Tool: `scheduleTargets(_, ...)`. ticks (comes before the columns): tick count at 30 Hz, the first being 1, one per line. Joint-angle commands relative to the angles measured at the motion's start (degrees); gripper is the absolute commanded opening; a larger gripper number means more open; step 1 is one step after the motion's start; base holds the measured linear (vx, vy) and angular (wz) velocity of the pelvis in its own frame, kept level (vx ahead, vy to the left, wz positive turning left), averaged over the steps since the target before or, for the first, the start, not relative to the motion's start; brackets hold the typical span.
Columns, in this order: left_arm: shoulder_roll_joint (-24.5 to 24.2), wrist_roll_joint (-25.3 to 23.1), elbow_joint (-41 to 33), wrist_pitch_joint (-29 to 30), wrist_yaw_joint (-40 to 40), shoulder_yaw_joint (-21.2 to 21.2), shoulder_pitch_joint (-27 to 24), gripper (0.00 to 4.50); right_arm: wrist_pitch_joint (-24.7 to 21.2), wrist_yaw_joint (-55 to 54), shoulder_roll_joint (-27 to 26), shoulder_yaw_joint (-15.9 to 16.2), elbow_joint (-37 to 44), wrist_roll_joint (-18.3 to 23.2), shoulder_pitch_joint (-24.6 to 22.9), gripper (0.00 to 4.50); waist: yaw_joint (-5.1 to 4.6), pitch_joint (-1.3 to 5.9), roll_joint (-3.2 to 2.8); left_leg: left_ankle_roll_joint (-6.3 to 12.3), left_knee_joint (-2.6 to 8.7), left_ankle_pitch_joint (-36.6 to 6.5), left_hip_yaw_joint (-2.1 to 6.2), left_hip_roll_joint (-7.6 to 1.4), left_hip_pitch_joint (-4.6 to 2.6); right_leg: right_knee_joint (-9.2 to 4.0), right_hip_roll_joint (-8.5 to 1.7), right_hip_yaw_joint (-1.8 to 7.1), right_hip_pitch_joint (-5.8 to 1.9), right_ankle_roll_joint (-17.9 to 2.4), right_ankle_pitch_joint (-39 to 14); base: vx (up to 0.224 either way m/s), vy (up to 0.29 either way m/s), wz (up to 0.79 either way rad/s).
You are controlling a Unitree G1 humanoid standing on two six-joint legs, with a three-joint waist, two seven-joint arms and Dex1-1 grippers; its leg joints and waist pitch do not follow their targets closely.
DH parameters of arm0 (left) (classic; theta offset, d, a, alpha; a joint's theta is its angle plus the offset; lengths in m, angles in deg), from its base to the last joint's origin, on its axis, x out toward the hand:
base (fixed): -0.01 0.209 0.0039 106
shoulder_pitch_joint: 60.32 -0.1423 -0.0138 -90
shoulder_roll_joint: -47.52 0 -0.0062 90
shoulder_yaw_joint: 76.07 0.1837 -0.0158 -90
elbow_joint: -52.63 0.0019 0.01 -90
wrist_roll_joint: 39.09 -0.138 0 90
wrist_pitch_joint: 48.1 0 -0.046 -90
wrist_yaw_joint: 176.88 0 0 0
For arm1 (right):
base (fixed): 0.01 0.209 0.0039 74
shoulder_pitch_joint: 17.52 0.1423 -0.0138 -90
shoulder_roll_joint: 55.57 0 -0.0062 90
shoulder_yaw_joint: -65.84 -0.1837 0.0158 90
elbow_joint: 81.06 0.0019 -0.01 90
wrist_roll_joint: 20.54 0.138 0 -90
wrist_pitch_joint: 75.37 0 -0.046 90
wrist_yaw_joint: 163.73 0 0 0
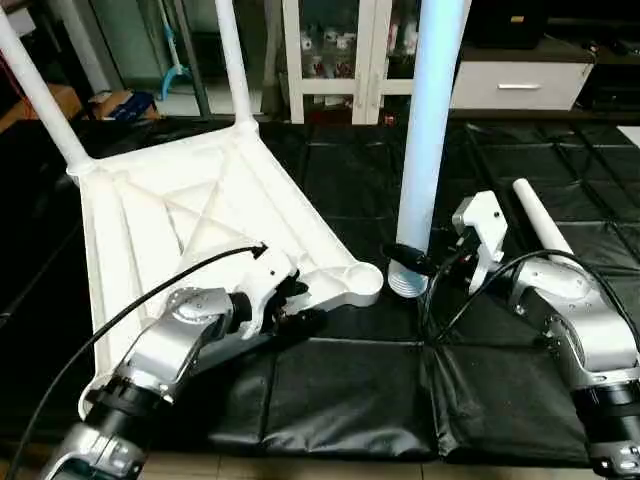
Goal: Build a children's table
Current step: Pick table leg, then insert table leg to table base
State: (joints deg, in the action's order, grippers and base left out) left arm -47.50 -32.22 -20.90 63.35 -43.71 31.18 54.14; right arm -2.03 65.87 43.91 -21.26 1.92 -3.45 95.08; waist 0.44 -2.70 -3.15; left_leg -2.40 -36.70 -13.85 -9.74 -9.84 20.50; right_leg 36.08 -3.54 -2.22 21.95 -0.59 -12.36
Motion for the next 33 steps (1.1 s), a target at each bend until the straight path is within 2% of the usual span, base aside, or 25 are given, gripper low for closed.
scheduleTargets(1, 0.0, -0.9, 1.4, 0.2, -0.5, 1.0, 0.5, 2.55, 1.5, 1.0, 0.3, 0.6, 0.0, -0.6, 1.4, 1.84, 0.10, 3.38, 0.30, 3.87, 4.88, -3.9, 1.05, -3.10, -0.22, -3.87, -4.39, 2.51, -2.66, -16.9, -0.9, 0.000, 0.000, 0.00)
scheduleTargets(3, -0.3, -1.3, 1.4, 0.4, -0.9, 1.4, 0.6, 2.48, 1.7, 0.9, 0.3, 0.6, -0.1, -0.6, 1.5, 1.84, 0.05, 3.37, 0.37, 3.77, 4.95, -3.8, 1.10, -3.15, -0.15, -3.86, -4.42, 2.52, -2.69, -16.8, -0.7, 0.000, 0.000, 0.00)
scheduleTargets(4, -0.9, -1.7, 1.0, 0.8, -1.8, 2.1, 0.2, 2.31, 1.7, 0.9, 0.2, 0.6, -0.2, -0.6, 1.7, 1.84, 0.08, 3.42, 0.22, 3.82, 4.90, -3.5, 1.09, -3.14, -0.22, -3.79, -4.42, 2.54, -2.66, -16.8, -0.2, 0.000, 0.000, 0.00)
scheduleTargets(7, -1.6, -1.8, 0.0, 2.2, -3.4, 2.7, -0.5, 2.05, 1.8, 0.8, 0.2, 0.5, -0.4, -0.6, 1.9, 1.84, 0.01, 3.40, 0.38, 3.95, 4.93, -3.2, 1.08, -3.13, -0.14, -3.77, -4.45, 2.52, -2.69, -17.0, 0.1, 0.000, 0.000, 0.00)
scheduleTargets(9, -1.9, -1.8, -0.4, 2.9, -3.8, 3.0, -0.7, 2.05, 1.8, 0.8, 0.1, 0.4, -0.5, -0.6, 2.1, 1.84, 0.04, 3.41, 0.31, 3.96, 4.96, -3.1, 1.11, -3.17, -0.14, -3.72, -4.49, 2.54, -2.70, -17.0, 0.2, 0.000, 0.000, 0.00)
scheduleTargets(10, -2.3, -1.9, -1.1, 3.9, -4.0, 3.4, -1.1, 1.82, 2.0, 0.6, -0.1, 0.2, -1.0, -0.6, 2.6, 1.84, 0.03, 3.41, 0.47, 3.99, 4.99, -3.1, 1.09, -3.20, -0.13, -3.67, -4.52, 2.53, -2.72, -17.1, 0.2, 0.000, 0.000, 0.00)
scheduleTargets(12, -2.5, -2.3, -1.4, 4.4, -3.9, 3.5, -1.4, 1.67, 2.1, 0.6, -0.3, 0.1, -1.5, -0.6, 3.1, 1.84, -0.13, 3.34, 0.44, 4.03, 5.01, -3.3, 1.08, -3.11, -0.07, -3.76, -4.43, 2.47, -2.67, -17.2, -0.4, 0.000, 0.000, 0.00)
scheduleTargets(13, -2.6, -2.5, -1.6, 4.5, -3.8, 3.6, -1.7, 1.60, 2.3, 0.3, -0.6, 0.0, -1.9, -0.5, 3.6, 1.84, -0.17, 3.30, 0.68, 4.08, 5.01, -3.5, 1.03, -3.11, -0.07, -3.90, -4.51, 2.54, -2.74, -17.0, -1.2, 0.000, 0.000, 0.00)
scheduleTargets(18, -2.5, -2.9, -1.6, 4.5, -3.5, 3.6, -1.9, 1.20, 2.2, 0.1, -1.2, -0.3, -2.4, -0.3, 4.4, 1.84, -0.09, 3.39, 0.64, 4.51, 4.96, -2.3, 0.98, -3.10, -0.08, -3.81, -4.47, 2.57, -2.69, -16.9, -0.5, 0.000, 0.000, 0.00)
scheduleTargets(19, -2.5, -3.5, -1.9, 4.5, -3.3, 3.9, -2.2, 1.13, 2.2, -0.1, -1.7, -0.3, -2.9, -0.3, 5.0, 1.84, -0.09, 3.35, 1.05, 4.70, 5.00, -2.2, 0.93, -3.11, -0.07, -3.90, -4.44, 2.55, -2.66, -16.9, -0.4, 0.000, 0.000, 0.00)
scheduleTargets(20, -2.6, -3.5, -2.2, 4.6, -3.3, 4.0, -2.3, 0.97, 2.2, -0.1, -1.8, -0.3, -3.1, -0.3, 5.1, 1.84, -0.04, 3.38, 0.73, 4.68, 5.05, -2.1, 1.01, -3.19, -0.09, -3.77, -4.54, 2.51, -2.66, -17.0, -0.6, 0.000, 0.000, 0.00)
scheduleTargets(21, -2.8, -3.7, -2.7, 4.6, -3.2, 4.3, -2.5, 0.91, 1.9, -0.4, -2.3, -0.4, -3.4, 0.0, 5.5, 1.84, -0.14, 3.33, 0.96, 4.76, 5.05, -2.1, 0.95, -3.16, -0.05, -3.83, -4.43, 2.50, -2.61, -17.0, -0.7, 0.000, 0.000, 0.00)
scheduleTargets(23, -2.9, -4.0, -3.7, 4.7, -3.1, 4.6, -2.9, 0.85, 1.4, -1.0, -3.2, -0.8, -4.1, 0.6, 6.2, 1.84, -0.12, 3.32, 0.90, 4.92, 5.03, -1.9, 0.94, -3.19, -0.11, -3.84, -4.52, 2.55, -2.55, -16.9, -0.9, 0.000, 0.000, 0.00)
scheduleTargets(26, -4.0, -6.4, -5.4, 3.2, -2.9, 6.3, -4.1, 0.49, -1.7, -2.1, -6.4, -2.4, -7.1, 3.5, 8.3, 1.84, -0.15, 3.35, 0.93, 5.01, 5.09, -1.8, 0.95, -3.18, -0.16, -3.78, -4.46, 2.52, -2.48, -16.9, -0.9, 0.000, 0.000, 0.00)
scheduleTargets(27, -4.0, -6.4, -5.4, 3.2, -2.9, 6.3, -4.1, 0.47, -1.7, -2.1, -6.4, -2.4, -7.1, 3.5, 8.3, 1.84, -0.24, 3.36, 0.89, 5.07, 5.15, -1.8, 1.04, -3.20, -0.01, -3.71, -4.55, 2.53, -2.61, -17.0, -0.9, 0.000, 0.000, 0.00)
scheduleTargets(29, -5.0, -7.7, -7.2, 2.1, -3.5, 7.6, -5.3, 0.31, -2.3, -1.3, -7.4, -2.2, -9.8, 3.9, 9.3, 1.84, -0.12, 3.41, 0.84, 4.81, 5.10, -1.3, 0.94, -3.23, -0.15, -3.72, -4.50, 2.53, -2.53, -17.0, -0.5, 0.000, 0.000, 0.00)
scheduleTargets(31, -6.1, -9.0, -8.4, 0.5, -4.1, 8.9, -6.2, 0.08, -1.9, -0.7, -7.9, -1.8, -12.2, 3.4, 10.0, 1.84, -0.02, 3.40, 1.27, 5.05, 5.08, -0.4, 0.89, -3.25, -0.09, -3.52, -4.53, 2.51, -2.49, -16.9, 0.1, 0.000, 0.000, 0.00)
scheduleTargets(33, -6.3, -8.9, -9.3, -0.2, -4.4, 9.0, -7.1, 0.03, -3.4, 0.1, -8.4, -2.0, -13.1, 4.3, 10.4, 1.84, 0.03, 3.37, 1.10, 4.96, 5.08, -0.3, 0.80, -3.20, -0.20, -3.57, -4.43, 2.47, -2.36, -16.9, 0.0, 0.000, 0.000, 0.00)
